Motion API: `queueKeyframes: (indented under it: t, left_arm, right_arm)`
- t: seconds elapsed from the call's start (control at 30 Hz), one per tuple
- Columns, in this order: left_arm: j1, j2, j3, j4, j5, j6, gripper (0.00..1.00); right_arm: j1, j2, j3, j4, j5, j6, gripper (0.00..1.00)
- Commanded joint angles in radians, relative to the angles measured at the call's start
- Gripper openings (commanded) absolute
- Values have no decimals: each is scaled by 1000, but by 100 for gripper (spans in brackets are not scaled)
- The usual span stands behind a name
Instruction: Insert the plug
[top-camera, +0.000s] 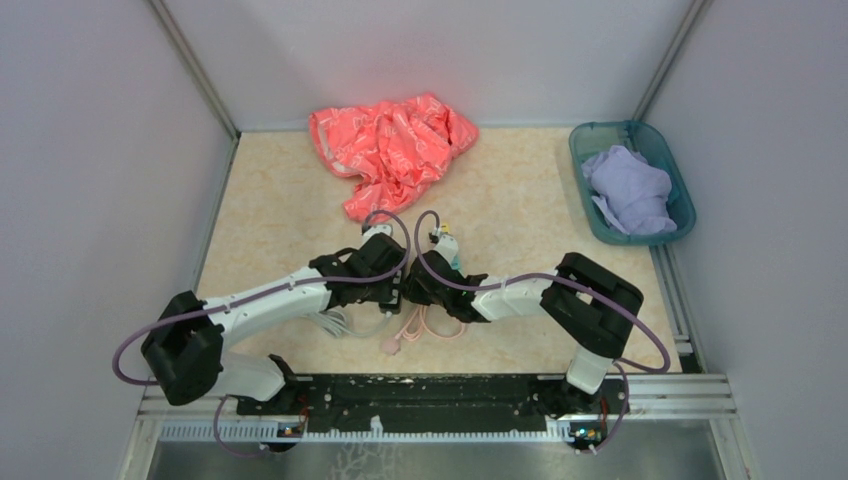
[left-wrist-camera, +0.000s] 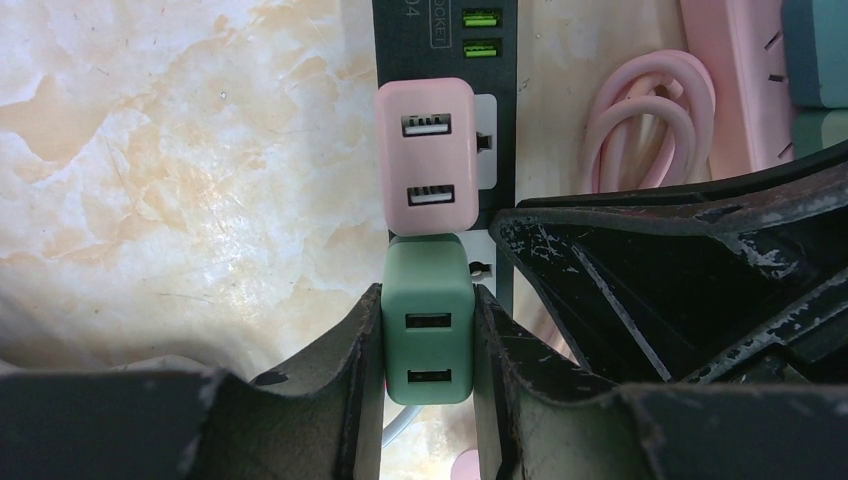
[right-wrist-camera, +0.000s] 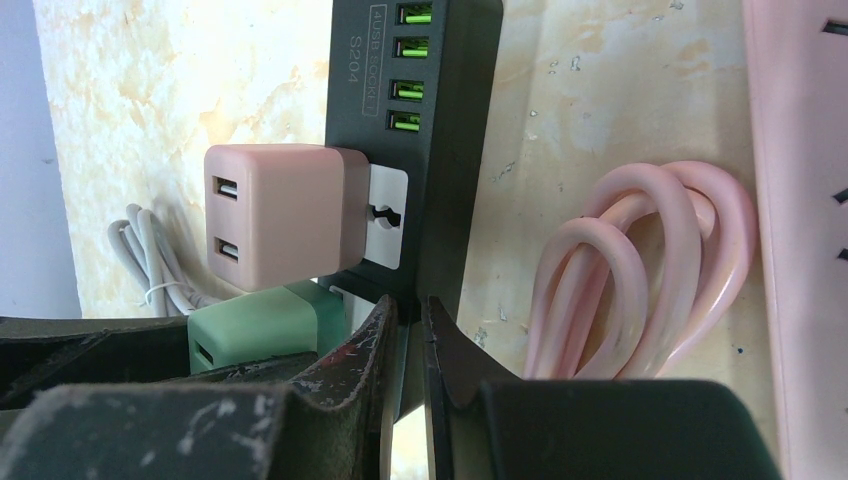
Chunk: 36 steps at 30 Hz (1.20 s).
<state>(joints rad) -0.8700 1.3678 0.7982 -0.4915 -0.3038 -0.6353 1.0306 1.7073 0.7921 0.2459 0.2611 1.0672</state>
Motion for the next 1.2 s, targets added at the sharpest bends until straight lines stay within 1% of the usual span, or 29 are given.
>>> queueKeyframes:
  t: [0.0, 0.3, 0.47, 0.67, 0.77, 0.93, 1.07, 1.17]
  left_arm:
    - [-62, 84, -117, -95, 144, -96, 0]
    - [-136, 135, -110, -96, 129, -124, 0]
    - [-146, 143, -128, -74, 159, -134, 0]
    - [-132, 46, -196, -65, 168, -162, 0]
    - [-123, 10, -202, -59, 170, -161, 0]
    - [-138, 68, -152, -118, 128, -157, 0]
    - [-196, 121, -130, -120, 110, -173, 0]
    - [-218, 162, -117, -131, 103, -190, 0]
  right_arm:
    - [16, 28, 8, 10, -6, -11, 12]
    - [16, 40, 21, 5, -13, -19, 12]
    - [17, 40, 21, 3, -12, -20, 12]
    - [16, 40, 17, 6, -13, -20, 11]
    - [16, 41, 16, 12, -15, -20, 11]
    - [16, 41, 18, 13, -22, -21, 11]
    - [16, 42, 16, 17, -24, -19, 11]
    - [16, 41, 16, 14, -24, -20, 11]
